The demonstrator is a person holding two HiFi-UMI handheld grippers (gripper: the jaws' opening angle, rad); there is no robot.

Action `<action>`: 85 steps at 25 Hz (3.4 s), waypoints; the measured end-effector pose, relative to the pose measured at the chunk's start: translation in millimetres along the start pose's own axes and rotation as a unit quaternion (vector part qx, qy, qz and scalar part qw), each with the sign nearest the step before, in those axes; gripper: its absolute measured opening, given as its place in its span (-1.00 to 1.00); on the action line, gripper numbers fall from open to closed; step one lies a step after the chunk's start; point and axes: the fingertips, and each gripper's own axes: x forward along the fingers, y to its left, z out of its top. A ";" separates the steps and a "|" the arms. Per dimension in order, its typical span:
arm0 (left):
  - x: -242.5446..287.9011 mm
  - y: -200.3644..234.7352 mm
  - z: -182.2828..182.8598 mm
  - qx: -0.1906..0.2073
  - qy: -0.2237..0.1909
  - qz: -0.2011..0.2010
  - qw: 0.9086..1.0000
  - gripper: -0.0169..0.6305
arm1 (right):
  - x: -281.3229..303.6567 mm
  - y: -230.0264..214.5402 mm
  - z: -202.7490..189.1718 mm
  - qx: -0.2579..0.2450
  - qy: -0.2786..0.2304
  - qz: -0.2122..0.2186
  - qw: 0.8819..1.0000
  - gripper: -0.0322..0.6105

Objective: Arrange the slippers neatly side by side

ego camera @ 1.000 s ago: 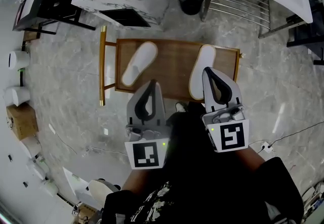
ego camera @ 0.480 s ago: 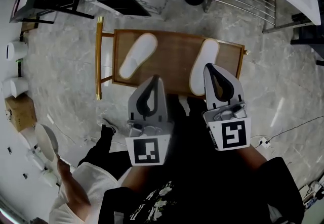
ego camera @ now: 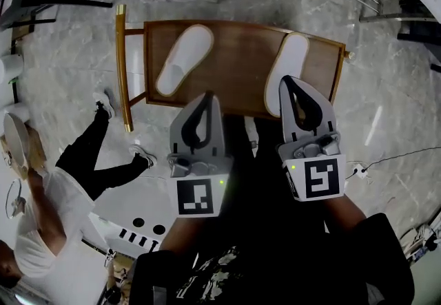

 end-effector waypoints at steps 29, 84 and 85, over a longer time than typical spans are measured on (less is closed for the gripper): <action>47.1 92.3 -122.3 -0.015 0.115 -0.004 0.993 -0.87 | 68.6 31.6 -80.2 0.023 0.074 -0.016 0.997 -0.91; 106.5 143.3 -201.1 0.077 0.312 0.019 0.947 -0.87 | 88.0 21.2 -94.9 0.052 0.085 -0.025 0.995 -0.91; 105.1 142.8 -200.5 0.072 0.312 0.023 0.947 -0.87 | 87.5 20.9 -93.4 0.052 0.083 -0.025 0.995 -0.91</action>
